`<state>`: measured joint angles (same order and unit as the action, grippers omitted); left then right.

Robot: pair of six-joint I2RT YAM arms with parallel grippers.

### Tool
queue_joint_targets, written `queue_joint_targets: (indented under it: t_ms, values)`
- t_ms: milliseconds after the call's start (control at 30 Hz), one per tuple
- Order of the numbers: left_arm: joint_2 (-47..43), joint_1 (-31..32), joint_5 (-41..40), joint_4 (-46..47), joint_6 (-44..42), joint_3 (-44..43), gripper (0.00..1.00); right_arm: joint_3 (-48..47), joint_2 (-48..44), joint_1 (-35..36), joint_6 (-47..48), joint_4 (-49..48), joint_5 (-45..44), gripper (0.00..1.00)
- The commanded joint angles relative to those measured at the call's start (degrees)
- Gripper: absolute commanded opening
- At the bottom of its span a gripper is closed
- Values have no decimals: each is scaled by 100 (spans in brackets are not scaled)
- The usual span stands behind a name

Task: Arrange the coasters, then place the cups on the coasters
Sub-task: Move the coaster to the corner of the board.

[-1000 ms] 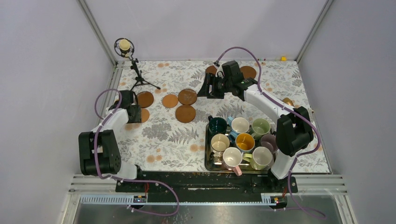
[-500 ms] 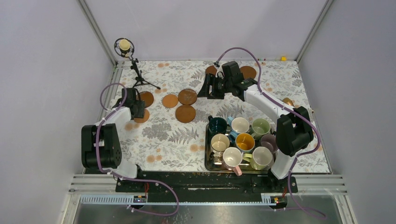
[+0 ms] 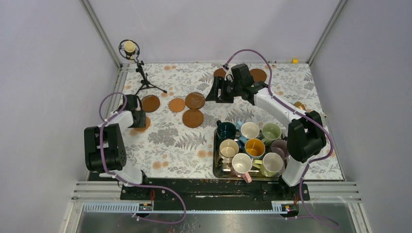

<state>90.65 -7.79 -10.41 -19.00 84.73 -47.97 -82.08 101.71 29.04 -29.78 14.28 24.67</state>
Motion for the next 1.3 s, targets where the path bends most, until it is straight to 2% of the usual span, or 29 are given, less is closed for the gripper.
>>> queue_joint_targets:
  t_ms: [0, 267, 567, 767, 1100, 1267]
  values:
    - [-216, -341, -511, -675, 77, 157, 36, -18, -226, -51, 87, -173, 47, 73]
    - [-18, -696, -359, -610, -187, -91, 36, 8, -282, -63, 97, -173, 42, 73]
    - [175, -1077, -617, -651, -393, -324, 36, 18, -278, -76, 104, -172, 52, 73]
    - [413, -1344, -555, -940, -589, -611, 35, 17, -268, -91, 104, -178, 43, 73]
    - [-246, -1299, 20, -770, -1114, -704, 35, 7, -263, -96, 124, -179, 16, 73]
    - [-751, -897, 414, -718, -1433, -783, 44, -8, -326, -100, 117, -175, -26, 73]
